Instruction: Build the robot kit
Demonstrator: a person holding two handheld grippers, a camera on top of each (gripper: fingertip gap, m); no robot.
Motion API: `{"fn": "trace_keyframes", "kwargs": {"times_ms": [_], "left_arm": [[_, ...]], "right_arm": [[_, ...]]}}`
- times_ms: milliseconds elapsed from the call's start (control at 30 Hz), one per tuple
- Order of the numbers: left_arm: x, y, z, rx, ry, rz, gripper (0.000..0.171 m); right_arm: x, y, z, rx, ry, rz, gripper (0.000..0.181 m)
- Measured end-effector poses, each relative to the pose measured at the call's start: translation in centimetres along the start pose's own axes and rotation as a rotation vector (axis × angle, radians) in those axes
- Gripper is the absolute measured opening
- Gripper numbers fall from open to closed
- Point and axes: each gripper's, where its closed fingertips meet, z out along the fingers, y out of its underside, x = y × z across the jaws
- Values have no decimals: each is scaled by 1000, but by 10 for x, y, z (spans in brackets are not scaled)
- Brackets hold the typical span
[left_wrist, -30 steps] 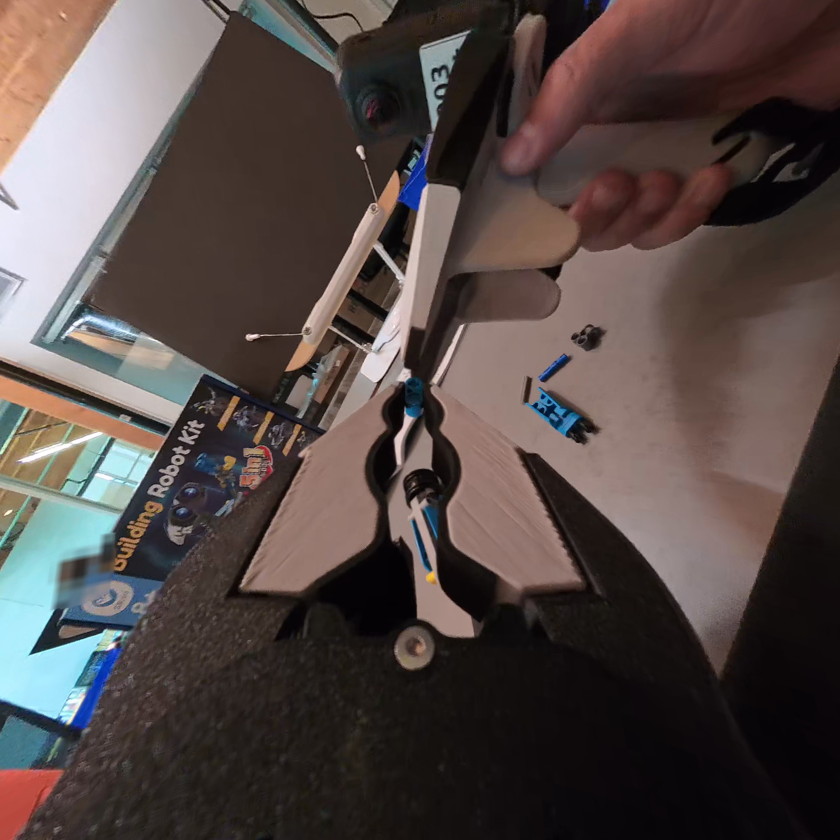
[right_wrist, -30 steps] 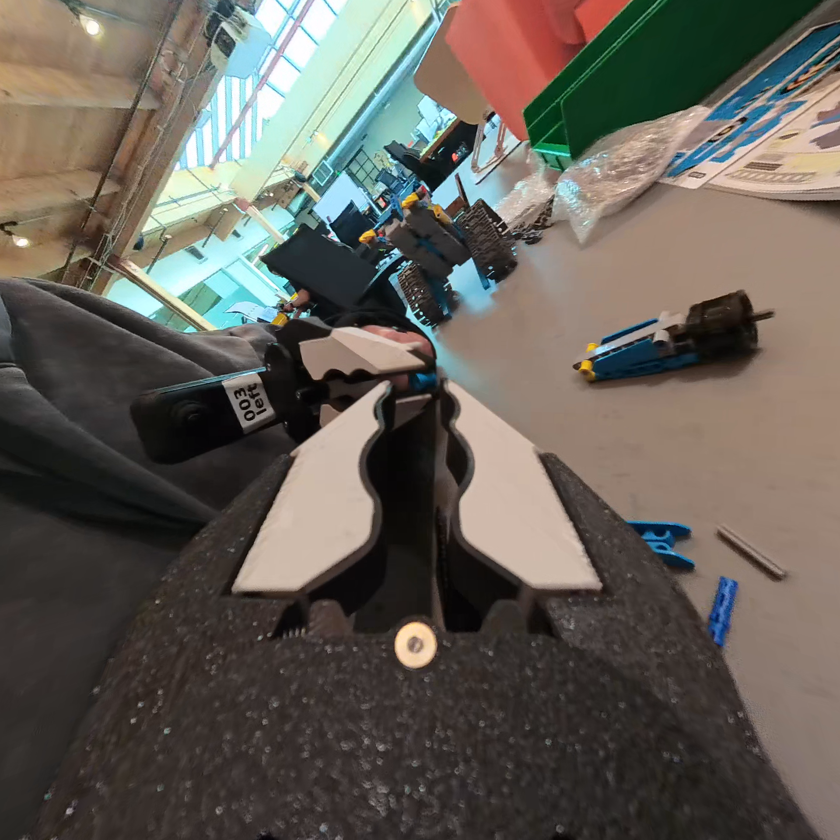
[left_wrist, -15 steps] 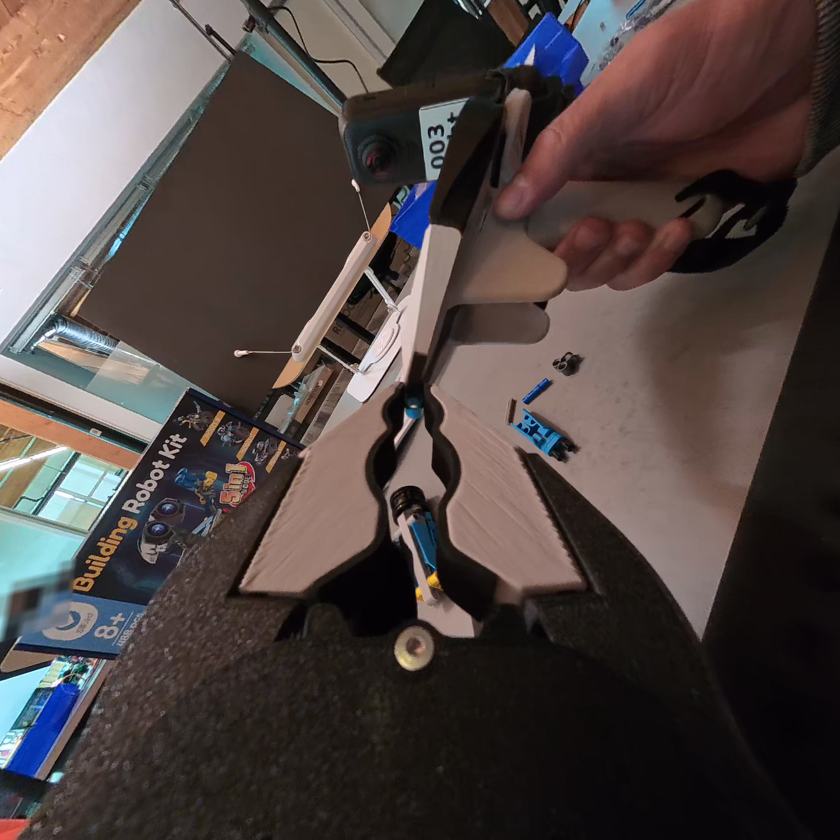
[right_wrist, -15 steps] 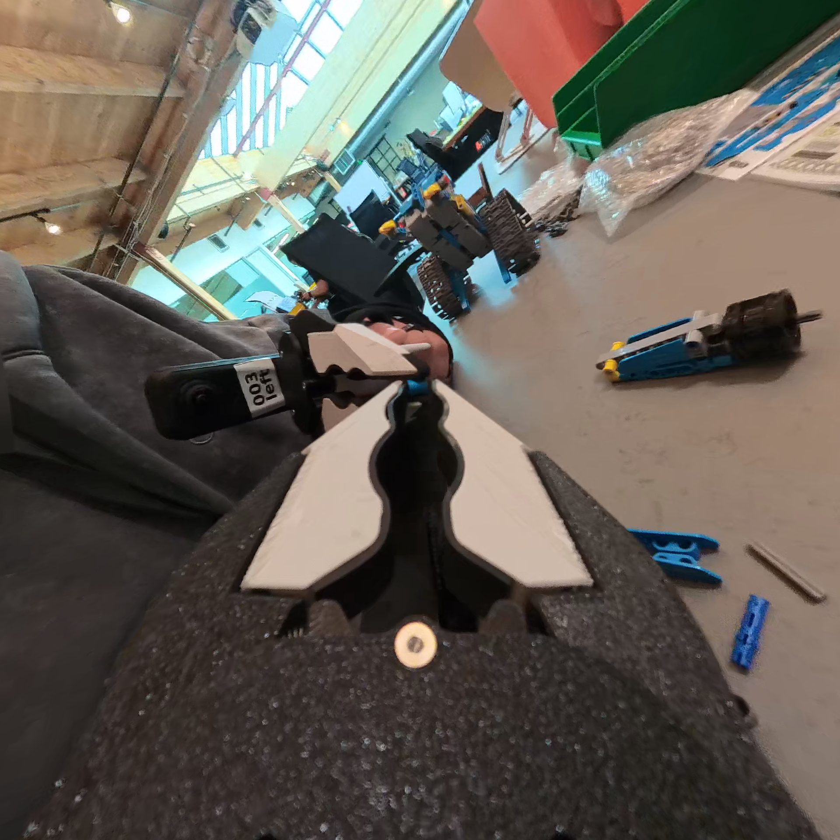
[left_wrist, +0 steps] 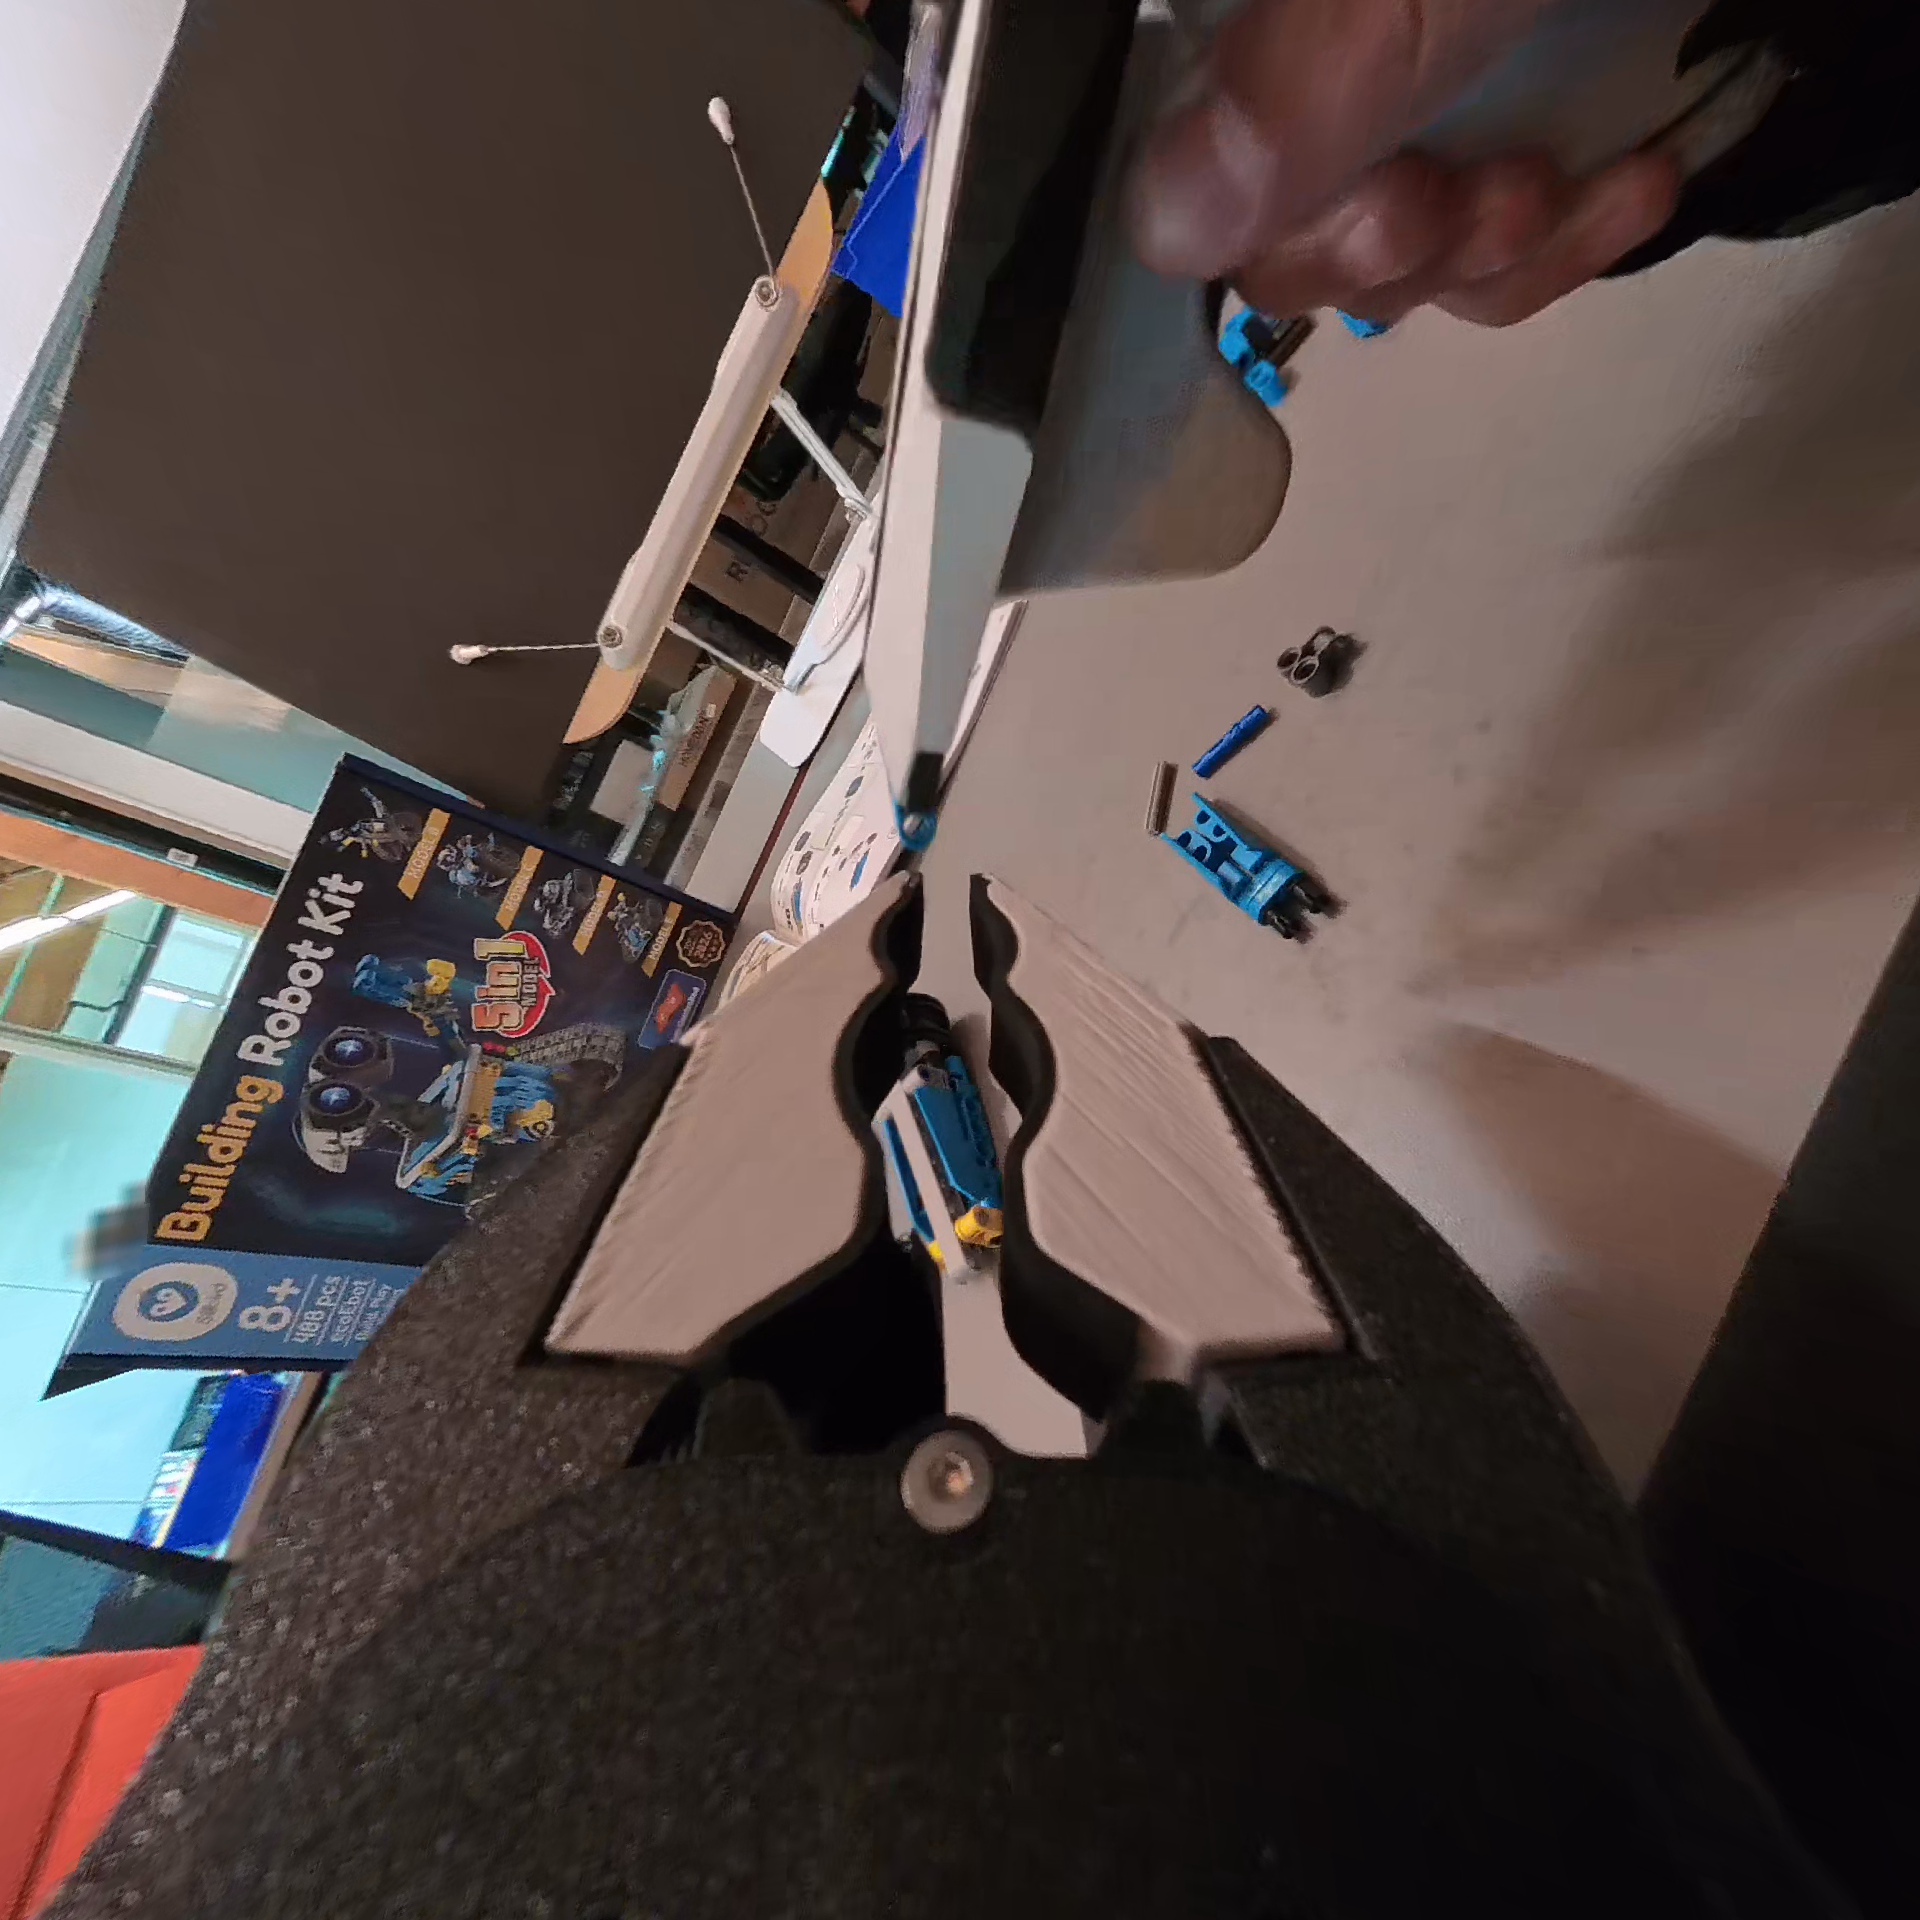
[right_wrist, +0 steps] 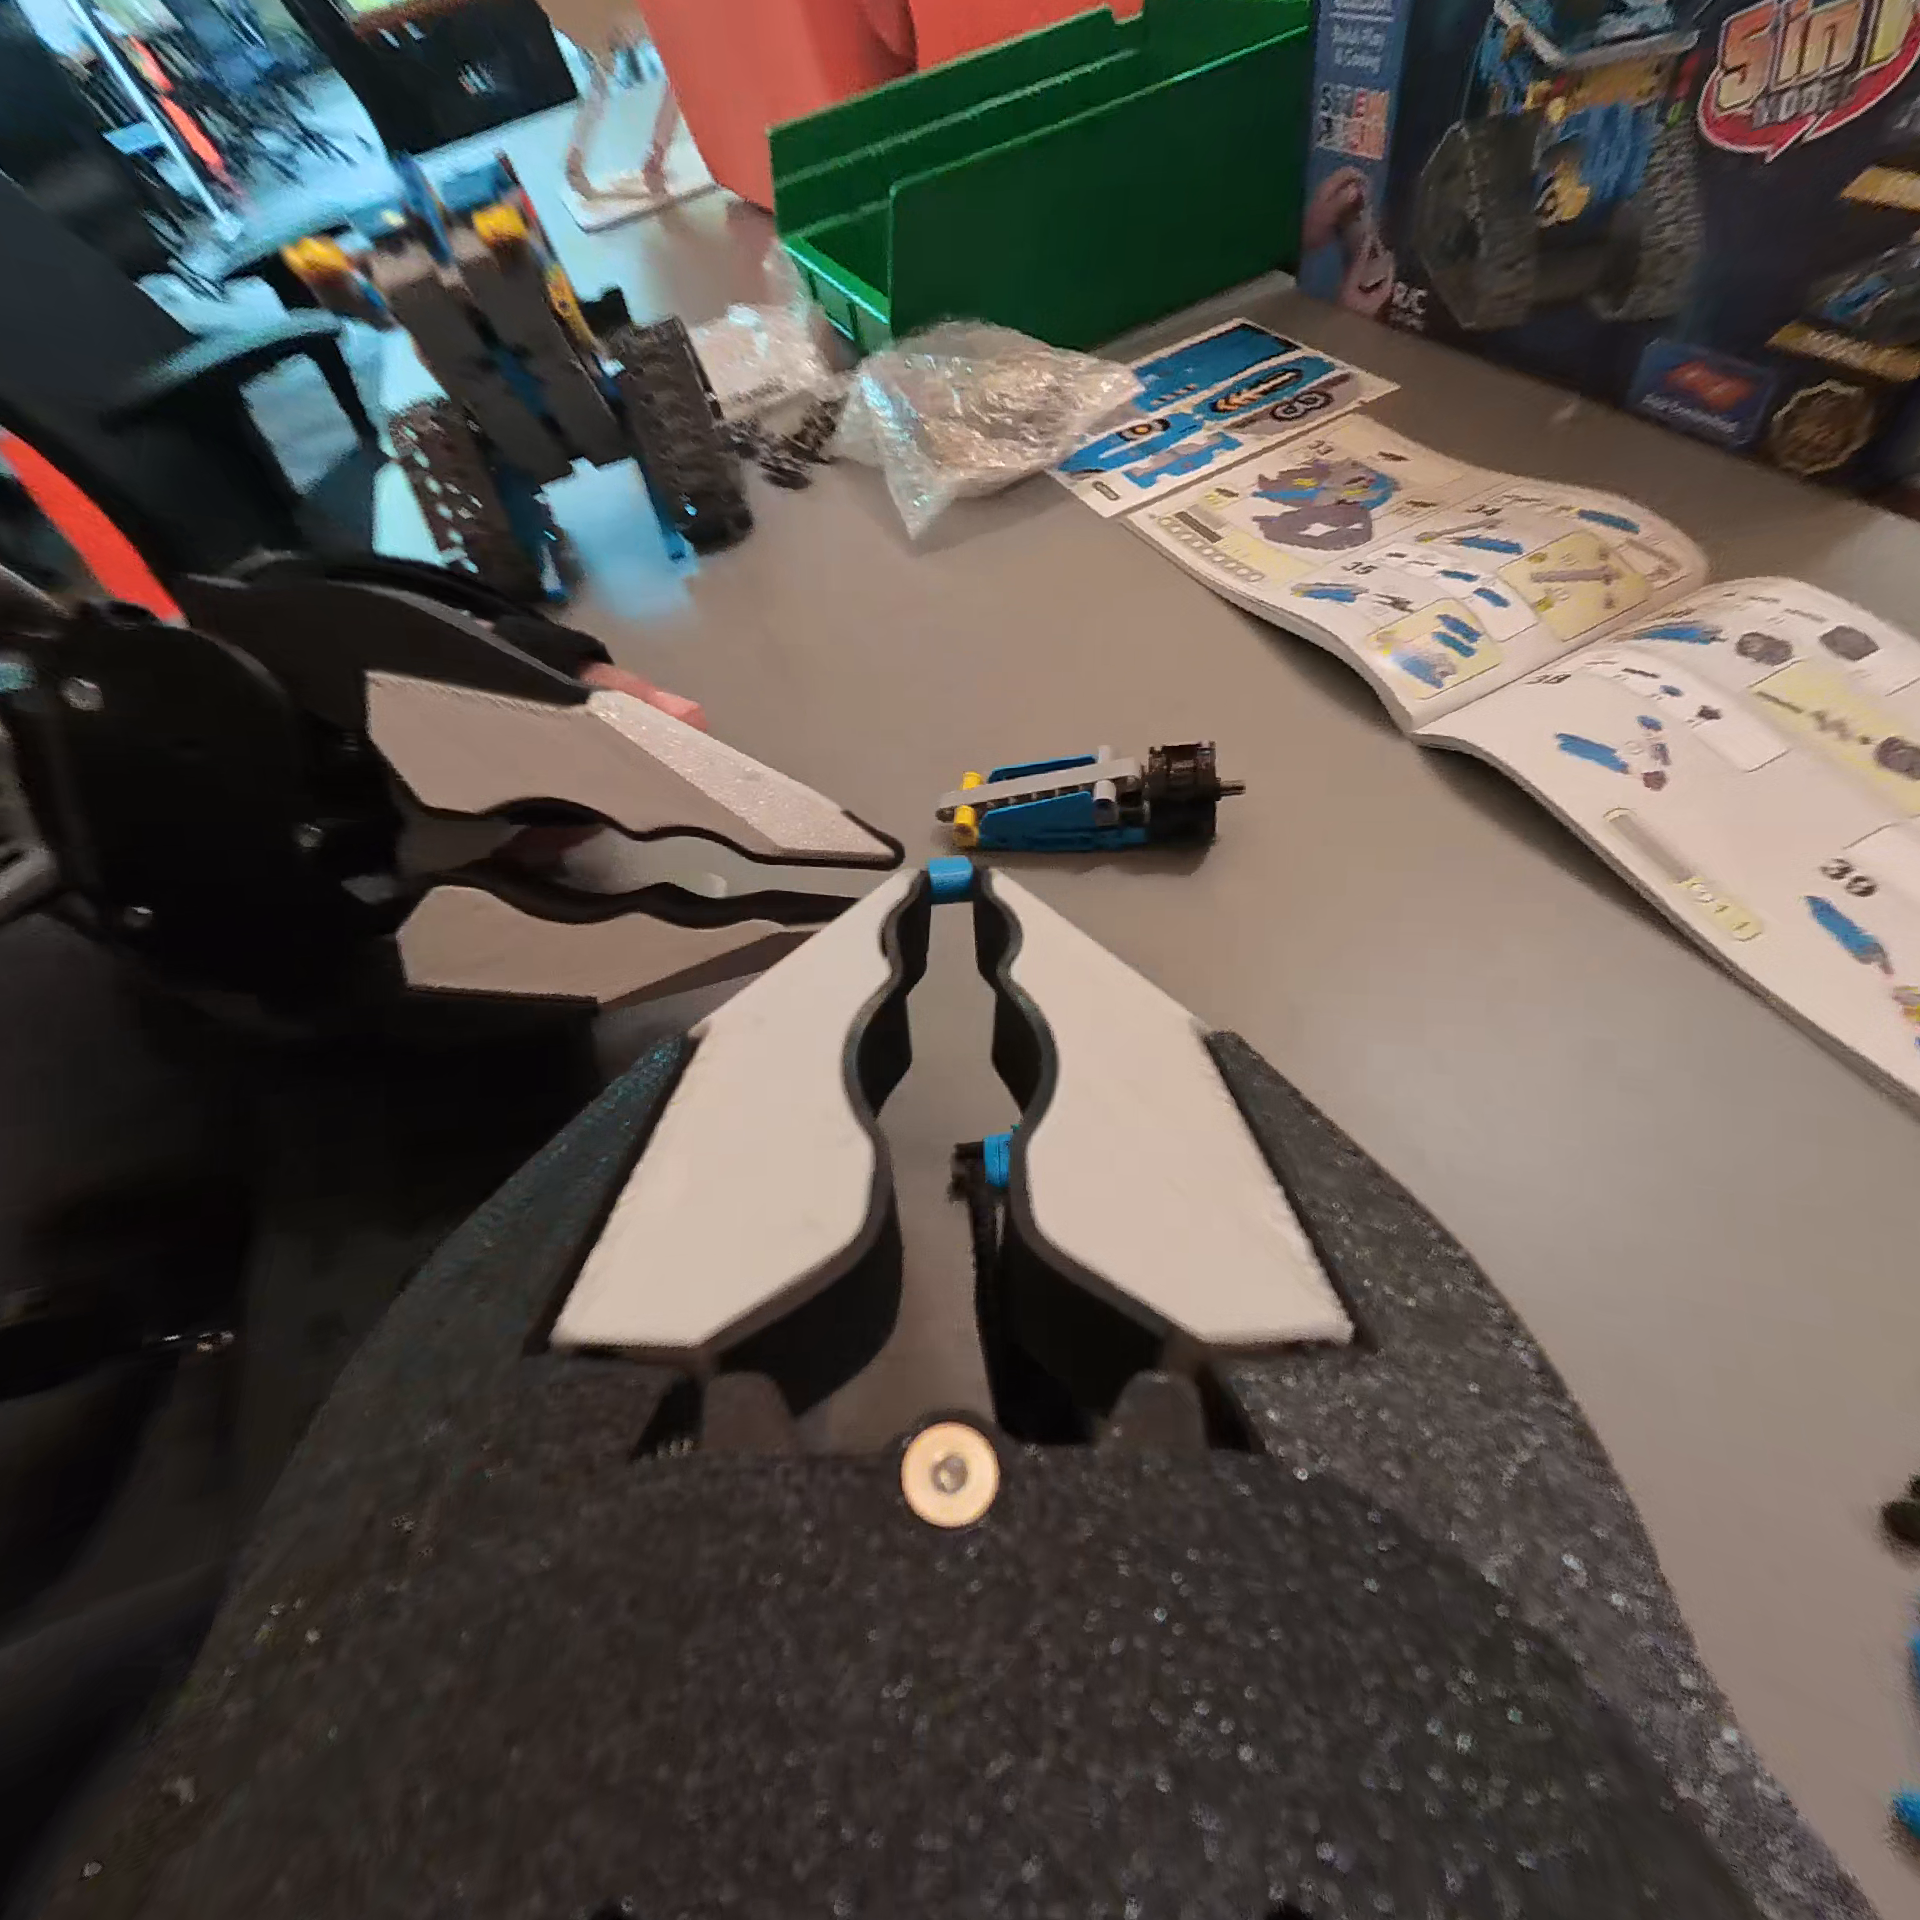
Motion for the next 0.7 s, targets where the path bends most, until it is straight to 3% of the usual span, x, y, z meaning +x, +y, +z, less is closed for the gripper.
{"fn": "trace_keyframes", "kwargs": {"times_ms": [167,467,533,633,700], "left_arm": [[-1,4,2,-28,-22,24,11],[-2,1,1,-17,-35,76,7],[-8,-9,-5,45,-75,97,7],[-16,-29,-22,189,-147,133,7],[-11,-45,-34,296,-133,137,7]], "right_arm": [[-7,8,13,-67,72,-70,7],[-13,9,12,-38,-20,-10,8],[-19,2,4,14,-136,66,10],[-30,-18,-25,163,-452,255,49],[-33,-26,-40,220,-656,432,46]]}}
